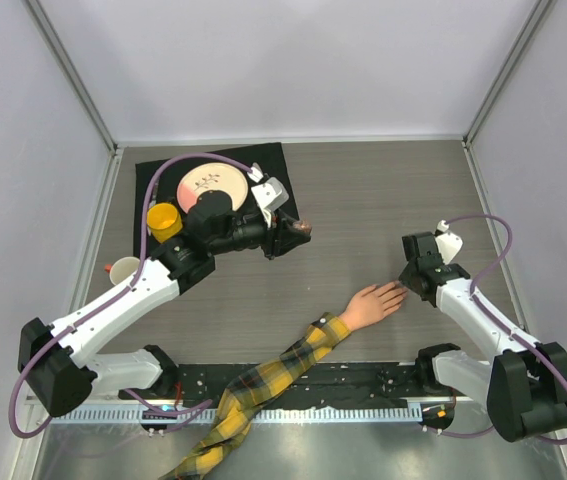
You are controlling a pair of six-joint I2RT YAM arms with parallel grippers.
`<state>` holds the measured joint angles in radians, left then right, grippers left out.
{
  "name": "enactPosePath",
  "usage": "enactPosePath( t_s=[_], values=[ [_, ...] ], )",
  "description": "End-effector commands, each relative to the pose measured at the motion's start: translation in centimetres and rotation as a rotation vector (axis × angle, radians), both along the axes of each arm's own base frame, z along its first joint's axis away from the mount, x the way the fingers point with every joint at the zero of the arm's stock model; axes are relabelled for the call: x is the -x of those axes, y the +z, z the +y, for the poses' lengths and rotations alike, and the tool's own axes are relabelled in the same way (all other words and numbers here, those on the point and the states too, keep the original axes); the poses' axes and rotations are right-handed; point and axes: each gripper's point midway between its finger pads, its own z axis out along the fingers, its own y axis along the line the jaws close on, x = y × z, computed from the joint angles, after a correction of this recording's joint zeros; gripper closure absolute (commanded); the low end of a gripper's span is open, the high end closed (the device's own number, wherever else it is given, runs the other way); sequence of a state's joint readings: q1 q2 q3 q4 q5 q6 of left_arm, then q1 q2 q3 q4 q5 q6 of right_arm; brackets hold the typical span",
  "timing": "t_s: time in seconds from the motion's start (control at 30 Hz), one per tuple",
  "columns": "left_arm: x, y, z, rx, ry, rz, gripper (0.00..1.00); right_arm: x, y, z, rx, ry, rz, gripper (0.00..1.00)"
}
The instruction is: Paint the nails
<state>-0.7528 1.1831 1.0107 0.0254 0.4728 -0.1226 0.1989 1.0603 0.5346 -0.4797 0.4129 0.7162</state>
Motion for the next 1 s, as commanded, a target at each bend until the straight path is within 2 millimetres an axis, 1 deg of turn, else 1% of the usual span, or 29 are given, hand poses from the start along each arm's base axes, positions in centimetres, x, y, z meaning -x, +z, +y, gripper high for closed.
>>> enactPosePath(
  t_s=[0.0,0.33,0.67,0.97],
  values=[
    [0.8,2.1,0.0,0.046,-0.029,-0.061,1.00,-0.9,0.7,-0.8,0.025,-0.045,-0.040,0.99],
    [0.7,1.9,0.0,0.040,-0.027,-0.057,1.00,-1.4,0.8,-1.4,0.062,-0.058,-0.049,0.99],
    [0.7,1.9,0.0,0.040,-0.027,-0.057,1.00,-2.0,0.7,-1.6,0.066,-0.056,-0.052,0.99],
    [0.8,1.9,0.1,0.039,-0.027,-0.057,1.00,-2.6,1.3,-1.7,0.075,-0.048,-0.066,0.99]
  ],
)
